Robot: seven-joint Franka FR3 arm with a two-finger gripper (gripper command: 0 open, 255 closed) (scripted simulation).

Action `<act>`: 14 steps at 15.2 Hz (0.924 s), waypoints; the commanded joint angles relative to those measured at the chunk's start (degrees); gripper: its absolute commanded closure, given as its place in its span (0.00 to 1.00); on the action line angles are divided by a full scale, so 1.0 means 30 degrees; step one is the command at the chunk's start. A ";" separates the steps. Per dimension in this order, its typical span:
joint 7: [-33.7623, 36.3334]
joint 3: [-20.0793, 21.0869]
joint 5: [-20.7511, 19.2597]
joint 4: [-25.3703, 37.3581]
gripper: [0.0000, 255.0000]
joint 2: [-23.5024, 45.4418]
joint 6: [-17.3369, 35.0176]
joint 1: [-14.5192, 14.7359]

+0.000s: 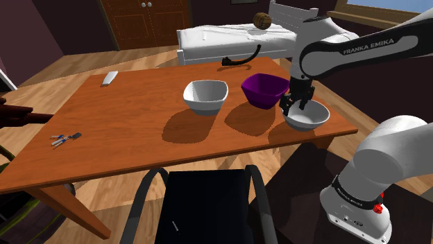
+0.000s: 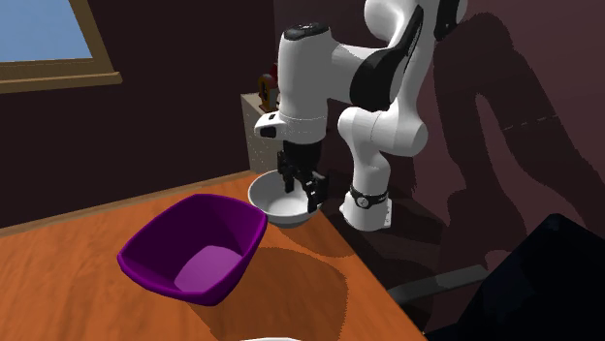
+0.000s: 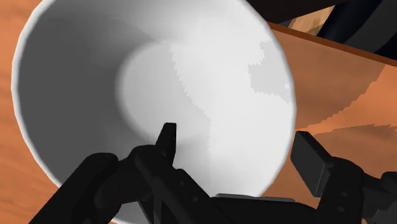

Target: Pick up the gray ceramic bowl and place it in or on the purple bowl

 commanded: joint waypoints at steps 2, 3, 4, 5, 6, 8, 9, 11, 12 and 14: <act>0.0013 -0.0014 -0.0186 -0.0068 1.00 0.0026 -0.0033 -0.0027; 0.0005 -0.0020 -0.0185 -0.0007 1.00 0.0070 -0.0052 -0.0026; 0.0021 -0.0005 -0.0183 -0.0169 1.00 -0.0097 -0.0054 -0.0028; 0.0017 -0.0014 -0.0188 -0.0259 1.00 -0.0123 0.0013 -0.0035; -0.0005 -0.0032 -0.0189 -0.0030 1.00 0.0088 -0.0007 -0.0030; 0.0086 0.0053 -0.0097 0.0250 1.00 0.0610 0.0235 0.0083; -0.0497 0.0766 0.0382 -0.0084 1.00 0.0071 0.0049 -0.0861; -0.0355 0.0654 0.1472 0.0210 1.00 0.0122 -0.0080 -0.0631; -0.0345 0.0638 0.1461 0.0210 0.00 0.0121 -0.0081 -0.0614; 0.3269 0.5750 -0.1234 -0.1711 0.00 -0.2532 0.0328 -0.0068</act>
